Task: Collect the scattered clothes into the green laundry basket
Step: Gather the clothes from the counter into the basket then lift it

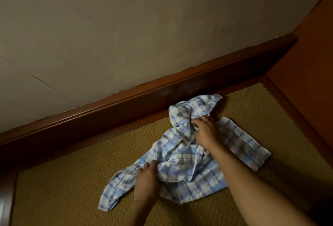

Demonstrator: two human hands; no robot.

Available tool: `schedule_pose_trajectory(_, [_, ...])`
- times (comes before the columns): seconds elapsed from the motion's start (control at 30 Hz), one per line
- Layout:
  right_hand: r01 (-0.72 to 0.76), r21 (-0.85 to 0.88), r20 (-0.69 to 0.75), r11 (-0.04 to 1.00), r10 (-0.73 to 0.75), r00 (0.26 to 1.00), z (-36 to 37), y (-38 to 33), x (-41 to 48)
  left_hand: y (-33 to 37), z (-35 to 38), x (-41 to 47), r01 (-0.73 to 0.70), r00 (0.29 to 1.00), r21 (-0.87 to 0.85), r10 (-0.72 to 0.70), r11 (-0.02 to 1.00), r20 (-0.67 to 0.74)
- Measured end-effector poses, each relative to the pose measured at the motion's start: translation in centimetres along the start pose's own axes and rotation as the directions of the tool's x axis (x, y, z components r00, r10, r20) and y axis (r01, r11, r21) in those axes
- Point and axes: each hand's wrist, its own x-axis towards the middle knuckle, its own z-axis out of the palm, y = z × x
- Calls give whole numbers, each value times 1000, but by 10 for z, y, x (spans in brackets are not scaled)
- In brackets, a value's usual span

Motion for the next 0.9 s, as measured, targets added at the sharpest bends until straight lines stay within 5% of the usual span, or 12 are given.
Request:
schedule_pose_trajectory(0.07, [65,150,-11,987,-64,998,-4,-3,-8,3,-21,8,114,993,-287,-102,951,56])
schedule_pose_trajectory(0.2, [138,301,54,943,-162,985,-2,-3,-47,27,-73,13,223,953,-771,-300,597,43])
schedule_pose_trajectory(0.27, [167,311,103,936,-208,973,6,-4,-73,46,-94,19,144,965,-875,-260,463,21])
schedule_pose_trajectory(0.37, [79,277,279,958,-159,947,19,-16,-116,80,-113,31,68,998,-934,-9,351,69])
schedule_pose_trajectory(0.43, [81,330,349,941,-201,915,23,-24,-135,96,-103,39,59,982,-898,135,436,131])
schedule_pose_trajectory(0.57, [-17,483,268,875,-130,955,10,-19,-144,91,-42,52,-211,938,-478,315,853,148])
schedule_pose_trajectory(0.67, [-54,506,-65,861,100,993,-18,-2,-130,83,-30,47,-242,934,-389,322,889,155])
schedule_pose_trajectory(0.73, [47,442,-215,896,55,975,-35,7,-114,80,-31,46,-299,914,-367,375,881,153])
schedule_pose_trajectory(0.8, [-5,382,-7,924,8,1000,-41,9,-98,76,-29,46,-353,896,-343,420,870,144])
schedule_pose_trajectory(0.9, [-13,188,324,982,-50,945,-23,1,-81,72,-35,45,-334,875,-394,437,856,209])
